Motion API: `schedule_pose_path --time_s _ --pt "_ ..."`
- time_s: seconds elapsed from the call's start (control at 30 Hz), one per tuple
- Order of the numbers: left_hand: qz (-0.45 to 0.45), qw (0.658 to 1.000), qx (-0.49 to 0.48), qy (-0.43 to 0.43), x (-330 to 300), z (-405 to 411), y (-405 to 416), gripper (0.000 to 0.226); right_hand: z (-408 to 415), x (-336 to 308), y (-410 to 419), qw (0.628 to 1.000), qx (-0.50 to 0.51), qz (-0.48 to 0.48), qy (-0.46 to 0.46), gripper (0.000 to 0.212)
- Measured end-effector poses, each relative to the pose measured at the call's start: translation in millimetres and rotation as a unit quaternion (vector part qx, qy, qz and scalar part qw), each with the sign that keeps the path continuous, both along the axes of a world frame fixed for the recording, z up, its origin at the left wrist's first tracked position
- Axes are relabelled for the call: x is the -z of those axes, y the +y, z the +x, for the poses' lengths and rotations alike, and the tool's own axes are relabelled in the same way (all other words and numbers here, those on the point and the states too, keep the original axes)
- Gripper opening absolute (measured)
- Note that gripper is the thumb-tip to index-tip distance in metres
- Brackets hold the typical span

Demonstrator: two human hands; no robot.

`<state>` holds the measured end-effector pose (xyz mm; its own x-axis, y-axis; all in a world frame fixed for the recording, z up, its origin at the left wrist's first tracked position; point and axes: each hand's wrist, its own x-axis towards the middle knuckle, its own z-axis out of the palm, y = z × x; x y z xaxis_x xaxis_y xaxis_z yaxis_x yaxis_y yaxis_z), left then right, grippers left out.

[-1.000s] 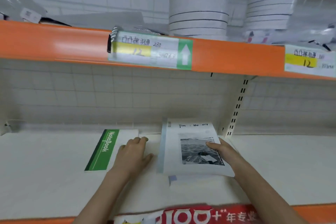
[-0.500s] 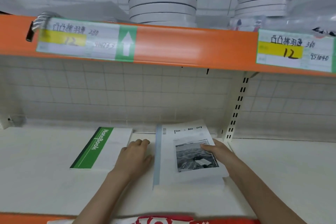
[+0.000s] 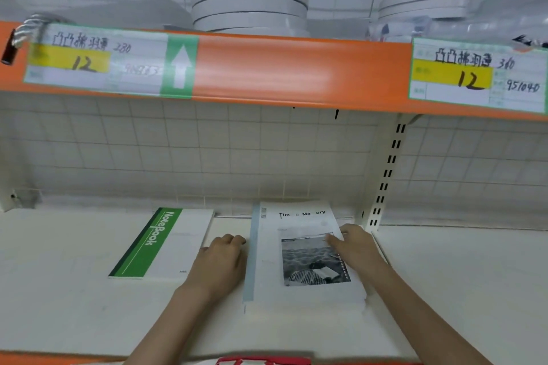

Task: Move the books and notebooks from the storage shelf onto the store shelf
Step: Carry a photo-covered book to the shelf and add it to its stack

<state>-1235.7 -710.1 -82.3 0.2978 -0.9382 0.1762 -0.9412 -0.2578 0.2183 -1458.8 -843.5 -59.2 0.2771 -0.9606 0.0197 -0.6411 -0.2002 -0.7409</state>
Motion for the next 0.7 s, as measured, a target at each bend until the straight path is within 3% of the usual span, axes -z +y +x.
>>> schedule_pose_path --time_s 0.13,0.33,0.53,0.7 --pt "0.007 1.0 0.012 0.003 0.6 -7.1 -2.6 0.035 -1.0 6.6 -0.1 0.997 0.002 -0.059 0.057 0.017" --pt "0.021 1.0 0.014 0.018 3.3 -13.7 -7.3 0.038 0.6 -0.4 21.6 0.999 -0.03 0.036 0.016 0.043" --pt "0.003 0.998 0.017 0.054 6.1 -17.3 -11.0 0.028 0.9 -6.4 33.7 0.997 -0.04 0.061 -0.003 0.056" --pt "0.0 0.999 0.019 0.044 7.2 -18.1 -11.2 0.028 2.4 2.9 27.9 0.997 -0.056 0.034 0.044 0.044"
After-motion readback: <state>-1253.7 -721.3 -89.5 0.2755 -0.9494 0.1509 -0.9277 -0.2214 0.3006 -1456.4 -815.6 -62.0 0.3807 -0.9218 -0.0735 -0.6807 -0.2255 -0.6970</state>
